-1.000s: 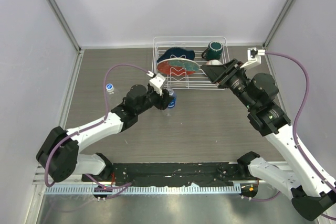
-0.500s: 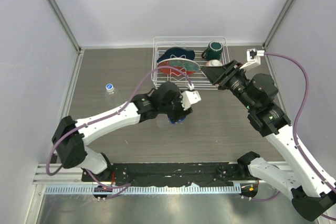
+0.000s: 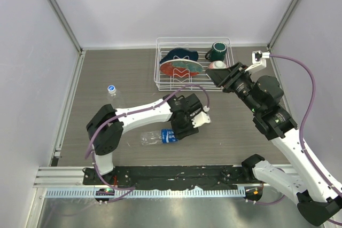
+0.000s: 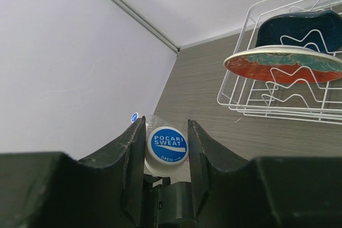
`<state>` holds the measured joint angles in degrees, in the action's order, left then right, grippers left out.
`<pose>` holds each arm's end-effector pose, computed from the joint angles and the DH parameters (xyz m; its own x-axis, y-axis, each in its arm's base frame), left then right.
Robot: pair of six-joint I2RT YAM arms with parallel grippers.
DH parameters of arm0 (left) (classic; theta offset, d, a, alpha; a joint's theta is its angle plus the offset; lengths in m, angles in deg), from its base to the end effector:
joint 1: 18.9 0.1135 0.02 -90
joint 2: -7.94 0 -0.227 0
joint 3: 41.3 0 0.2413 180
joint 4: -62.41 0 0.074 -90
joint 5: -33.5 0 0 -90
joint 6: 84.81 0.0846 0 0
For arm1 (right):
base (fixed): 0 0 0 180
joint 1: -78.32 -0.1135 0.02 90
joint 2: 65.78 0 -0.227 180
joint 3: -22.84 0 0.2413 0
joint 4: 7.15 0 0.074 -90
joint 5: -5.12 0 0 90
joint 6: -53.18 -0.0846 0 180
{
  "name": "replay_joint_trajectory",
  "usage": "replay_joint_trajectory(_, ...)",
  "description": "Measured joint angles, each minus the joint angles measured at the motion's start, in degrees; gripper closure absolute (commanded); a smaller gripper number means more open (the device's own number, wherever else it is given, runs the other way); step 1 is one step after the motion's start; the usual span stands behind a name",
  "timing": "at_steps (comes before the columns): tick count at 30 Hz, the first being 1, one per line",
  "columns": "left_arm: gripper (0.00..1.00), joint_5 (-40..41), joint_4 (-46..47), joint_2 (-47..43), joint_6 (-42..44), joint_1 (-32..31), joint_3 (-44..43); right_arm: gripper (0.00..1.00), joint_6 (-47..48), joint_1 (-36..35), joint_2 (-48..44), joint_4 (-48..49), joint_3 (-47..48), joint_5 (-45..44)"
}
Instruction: Screw on the bottle caps
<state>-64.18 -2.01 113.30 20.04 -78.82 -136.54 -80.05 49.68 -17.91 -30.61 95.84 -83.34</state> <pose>0.1705 -0.3170 0.1379 -0.2426 0.9256 -0.2907 0.9700 0.2366 -0.0562 0.2137 0.1193 0.3889 -0.3257 0.6023 -0.7288 -0.3838 0.6203 0.6841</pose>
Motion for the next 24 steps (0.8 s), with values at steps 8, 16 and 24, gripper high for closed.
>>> replay_joint_trajectory(8, 0.0, -1.68, 0.42, -0.09, -1.14, 0.02, -0.87, 0.94, 0.07, 0.0, 0.0, -0.04, -0.02, -0.24)
replay_joint_trajectory(16, 0.0, -2.08, -1.38, -5.9, 1.46, 0.24, -0.31, 0.94, 0.74, 0.0, 0.13, -0.42, 0.15, -0.44)
replay_joint_trajectory(24, 0.0, -6.47, -8.28, -22.62, 14.29, 6.6, 6.62, 0.93, 1.49, 0.0, 0.11, -2.03, 1.51, -0.46)
